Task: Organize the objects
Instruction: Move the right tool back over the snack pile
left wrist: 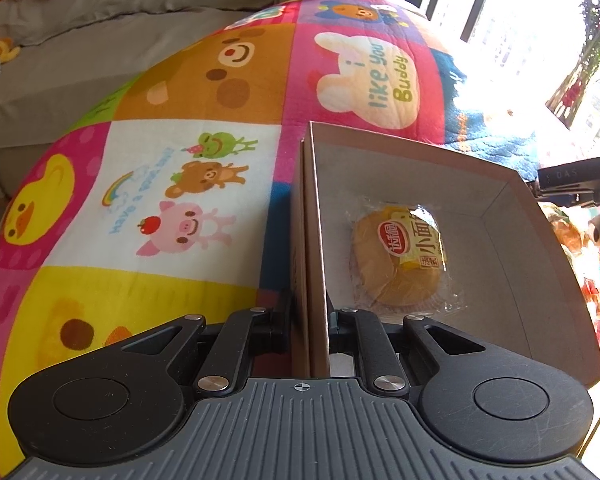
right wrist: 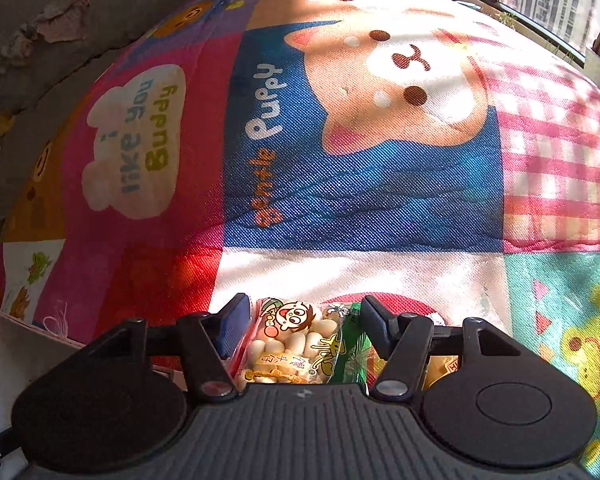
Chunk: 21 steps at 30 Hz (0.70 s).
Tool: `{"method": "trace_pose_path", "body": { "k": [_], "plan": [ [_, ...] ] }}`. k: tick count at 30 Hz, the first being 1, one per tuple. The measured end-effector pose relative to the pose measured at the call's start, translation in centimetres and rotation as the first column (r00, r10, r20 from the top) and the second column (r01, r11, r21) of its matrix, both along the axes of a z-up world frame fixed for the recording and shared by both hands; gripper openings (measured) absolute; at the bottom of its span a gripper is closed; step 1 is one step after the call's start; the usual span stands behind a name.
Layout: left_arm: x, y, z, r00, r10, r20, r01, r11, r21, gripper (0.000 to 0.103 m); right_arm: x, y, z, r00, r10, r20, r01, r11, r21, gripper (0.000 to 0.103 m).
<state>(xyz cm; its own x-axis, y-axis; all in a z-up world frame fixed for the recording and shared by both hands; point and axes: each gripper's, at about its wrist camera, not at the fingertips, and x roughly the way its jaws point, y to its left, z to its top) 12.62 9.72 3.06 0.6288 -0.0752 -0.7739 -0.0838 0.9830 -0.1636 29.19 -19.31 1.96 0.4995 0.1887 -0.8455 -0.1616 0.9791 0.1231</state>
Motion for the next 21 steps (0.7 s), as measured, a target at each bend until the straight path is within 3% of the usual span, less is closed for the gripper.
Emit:
{"method": "trace_pose_path", "body": {
  "k": [7,10,15,20,21],
  "plan": [
    [-0.2,-0.2,0.0,1.000,0.010,-0.001,-0.010,1.000,0.000,0.015,-6.6,-3.2,1.3,0.993,0.113,0.013,-0.113,0.993,-0.035,0.062],
    [-0.2,-0.3,0.0,1.000,0.013,-0.002,-0.013,1.000,-0.001,0.015,-9.9,-3.5,2.3,0.987,0.149,0.052,-0.144,0.985,-0.090,0.062],
    [-0.3,-0.3,0.0,1.000,0.012,-0.003,-0.012,1.000,-0.001,0.015,-16.2,-3.3,2.6,0.971,0.225,0.083,-0.212,0.966,-0.147,0.072],
    [-0.6,-0.4,0.0,1.000,0.007,-0.003,-0.007,1.000,0.004,0.016,-20.7,-2.6,2.3,0.960,0.218,0.174,-0.137,0.913,-0.384,0.073],
    [-0.7,-0.3,0.0,1.000,0.007,-0.003,-0.007,1.000,0.001,0.016,-21.2,-2.8,2.4,0.961,0.203,0.186,-0.116,0.911,-0.395,0.073]
  ]
}}
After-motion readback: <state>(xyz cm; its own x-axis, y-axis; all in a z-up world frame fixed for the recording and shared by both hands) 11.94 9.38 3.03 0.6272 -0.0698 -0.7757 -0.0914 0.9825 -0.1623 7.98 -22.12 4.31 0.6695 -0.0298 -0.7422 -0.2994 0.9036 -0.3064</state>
